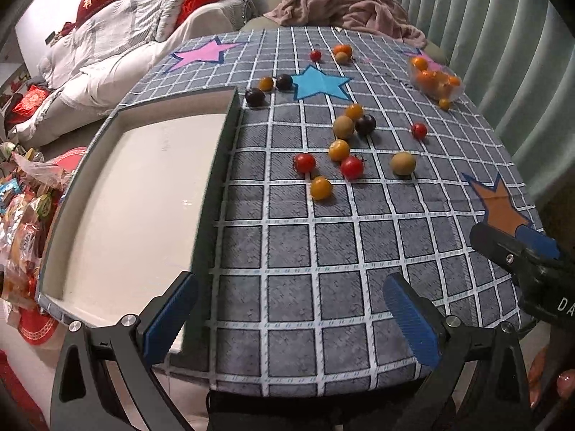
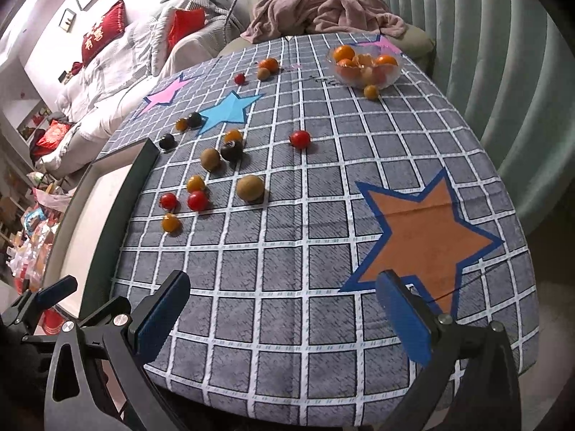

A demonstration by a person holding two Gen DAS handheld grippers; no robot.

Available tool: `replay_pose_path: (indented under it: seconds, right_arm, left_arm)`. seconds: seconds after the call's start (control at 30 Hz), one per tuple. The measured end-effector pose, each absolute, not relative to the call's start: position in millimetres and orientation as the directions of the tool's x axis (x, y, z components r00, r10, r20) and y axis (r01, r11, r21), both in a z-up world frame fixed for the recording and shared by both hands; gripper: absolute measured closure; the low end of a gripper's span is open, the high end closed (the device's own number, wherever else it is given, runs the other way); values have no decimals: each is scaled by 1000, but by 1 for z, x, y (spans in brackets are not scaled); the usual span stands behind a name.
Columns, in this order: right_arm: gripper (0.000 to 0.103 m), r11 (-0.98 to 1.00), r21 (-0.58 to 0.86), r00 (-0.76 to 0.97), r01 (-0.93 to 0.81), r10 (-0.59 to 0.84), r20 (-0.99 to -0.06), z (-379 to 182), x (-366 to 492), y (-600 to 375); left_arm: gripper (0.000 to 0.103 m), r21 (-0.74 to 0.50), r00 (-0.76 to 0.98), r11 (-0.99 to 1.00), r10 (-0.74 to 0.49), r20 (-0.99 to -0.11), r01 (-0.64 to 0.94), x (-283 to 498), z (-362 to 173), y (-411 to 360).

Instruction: Organize fruits

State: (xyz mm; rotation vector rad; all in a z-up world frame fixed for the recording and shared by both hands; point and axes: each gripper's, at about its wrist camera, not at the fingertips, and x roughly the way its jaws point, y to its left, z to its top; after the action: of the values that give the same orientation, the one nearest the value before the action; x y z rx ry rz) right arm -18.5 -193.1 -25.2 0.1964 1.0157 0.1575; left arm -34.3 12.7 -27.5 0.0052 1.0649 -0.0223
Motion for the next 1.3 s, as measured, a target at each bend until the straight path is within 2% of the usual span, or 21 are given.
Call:
replay_pose_path:
  seconds: [0.47,1.3]
  right_arm:
    - [0,976,210,489,-49,207,-848,-44,19,-203]
    - [0,978,171,472,-116,206,-857,-50,54,-181]
  left_arm:
    - [0,52,440,997,21,-898,58,16,-63,-17]
    - [0,27,433,999,14,-901,24,44,-76,-13]
